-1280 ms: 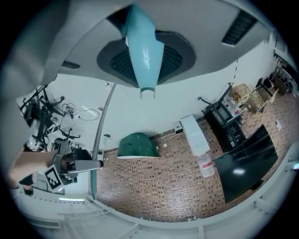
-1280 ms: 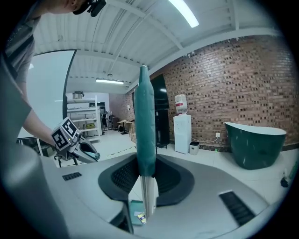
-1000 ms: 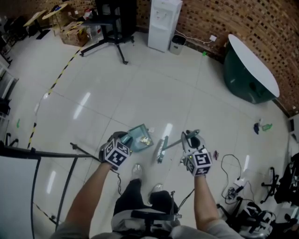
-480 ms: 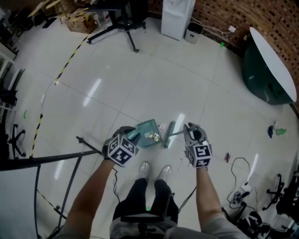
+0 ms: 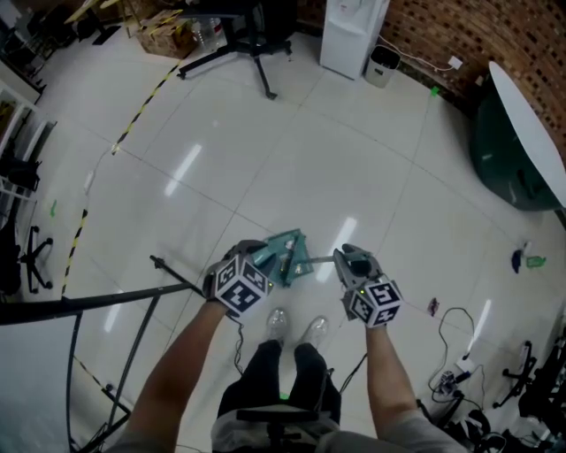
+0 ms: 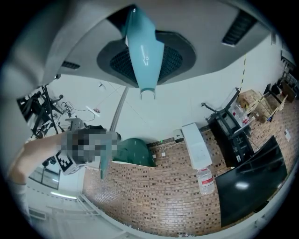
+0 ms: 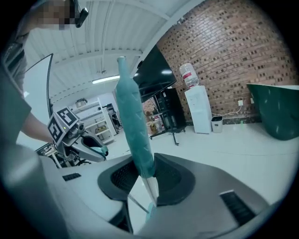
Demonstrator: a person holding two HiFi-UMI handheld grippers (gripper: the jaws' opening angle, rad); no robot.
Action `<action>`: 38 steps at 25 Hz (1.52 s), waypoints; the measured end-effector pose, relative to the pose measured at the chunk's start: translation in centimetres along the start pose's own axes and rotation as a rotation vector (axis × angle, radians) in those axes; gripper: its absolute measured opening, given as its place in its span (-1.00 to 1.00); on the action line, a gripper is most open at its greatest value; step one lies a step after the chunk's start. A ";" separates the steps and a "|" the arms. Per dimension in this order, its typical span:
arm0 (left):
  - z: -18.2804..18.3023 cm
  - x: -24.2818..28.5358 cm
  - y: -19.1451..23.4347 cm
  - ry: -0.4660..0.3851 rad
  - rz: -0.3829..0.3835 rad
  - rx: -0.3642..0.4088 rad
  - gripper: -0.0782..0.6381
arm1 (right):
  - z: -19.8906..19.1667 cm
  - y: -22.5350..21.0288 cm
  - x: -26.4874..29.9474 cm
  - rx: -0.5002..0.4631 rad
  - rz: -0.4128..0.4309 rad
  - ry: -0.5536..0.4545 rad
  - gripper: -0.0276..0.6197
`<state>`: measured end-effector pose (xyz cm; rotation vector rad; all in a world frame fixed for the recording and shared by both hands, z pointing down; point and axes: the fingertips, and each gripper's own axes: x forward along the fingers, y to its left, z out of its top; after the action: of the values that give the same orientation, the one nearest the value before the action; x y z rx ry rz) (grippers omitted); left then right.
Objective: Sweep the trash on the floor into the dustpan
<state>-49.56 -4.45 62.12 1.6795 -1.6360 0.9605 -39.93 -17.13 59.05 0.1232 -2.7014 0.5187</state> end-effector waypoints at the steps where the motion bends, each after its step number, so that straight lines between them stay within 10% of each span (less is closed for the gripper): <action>1: 0.0 0.0 0.1 -0.003 -0.001 -0.001 -0.48 | 0.4 0.4 -0.1 -0.005 0.012 -0.003 -0.64; 11: 0.2 -2.1 -2.1 -0.060 -0.077 0.098 -0.49 | 7.5 3.9 -7.2 -0.139 -0.110 -0.149 -0.66; 21: 7.3 -0.8 -9.1 -0.124 -0.281 0.360 -0.49 | 8.9 -0.2 -21.9 -0.131 -0.516 -0.212 -0.67; 38: 15.1 5.4 -29.7 -0.054 -0.504 0.749 -0.48 | -5.6 -11.8 -44.7 0.042 -0.976 -0.157 -0.67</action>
<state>-18.73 -18.07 60.14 2.4558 -0.8124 1.3473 5.08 -25.36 50.56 1.4314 -2.3632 0.2497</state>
